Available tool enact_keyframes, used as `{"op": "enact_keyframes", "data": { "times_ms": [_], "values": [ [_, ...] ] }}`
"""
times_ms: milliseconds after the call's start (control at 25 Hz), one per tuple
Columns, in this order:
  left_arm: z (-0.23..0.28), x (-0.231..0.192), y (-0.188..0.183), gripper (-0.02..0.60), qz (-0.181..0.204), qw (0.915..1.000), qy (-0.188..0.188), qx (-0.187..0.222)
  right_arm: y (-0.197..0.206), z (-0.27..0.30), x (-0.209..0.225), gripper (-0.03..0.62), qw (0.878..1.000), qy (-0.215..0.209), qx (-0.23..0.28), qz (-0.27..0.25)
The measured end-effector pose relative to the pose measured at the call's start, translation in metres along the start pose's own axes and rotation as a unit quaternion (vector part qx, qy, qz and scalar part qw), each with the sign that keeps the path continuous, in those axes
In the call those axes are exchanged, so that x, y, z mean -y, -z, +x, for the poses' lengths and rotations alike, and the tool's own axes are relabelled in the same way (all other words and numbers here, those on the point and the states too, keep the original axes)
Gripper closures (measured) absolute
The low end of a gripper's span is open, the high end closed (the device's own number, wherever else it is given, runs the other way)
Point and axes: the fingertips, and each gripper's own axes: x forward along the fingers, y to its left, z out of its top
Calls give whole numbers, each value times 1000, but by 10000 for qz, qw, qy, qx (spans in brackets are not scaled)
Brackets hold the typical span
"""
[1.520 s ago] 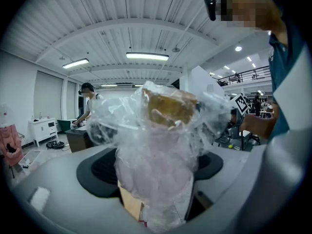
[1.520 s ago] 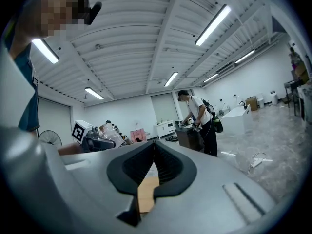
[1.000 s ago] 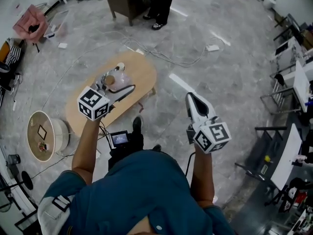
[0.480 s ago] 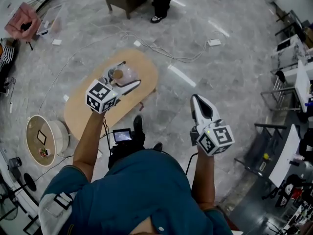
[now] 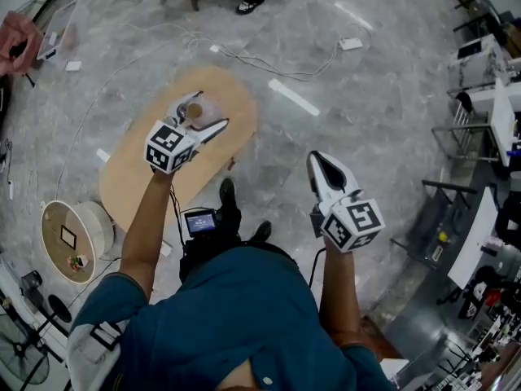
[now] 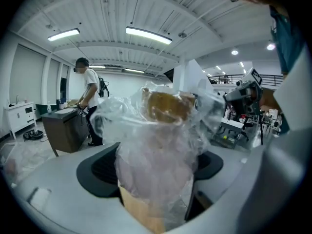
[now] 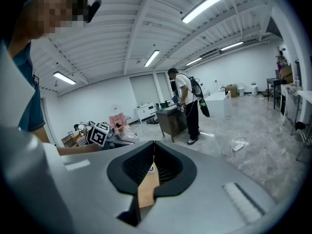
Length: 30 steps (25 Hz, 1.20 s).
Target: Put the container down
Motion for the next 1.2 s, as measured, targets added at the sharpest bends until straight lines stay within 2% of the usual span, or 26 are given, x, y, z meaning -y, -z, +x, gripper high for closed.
{"op": "enact_keyframes", "data": {
  "times_ms": [720,1200],
  "values": [
    [92,-82,128,179,-600,9958,51,-683,42,56,24,583,9952,394,-778,435],
    [142,-109,219,179,-820,9897,200,-1157,85,93,28,583,9880,440,-1295,724]
  ]
}}
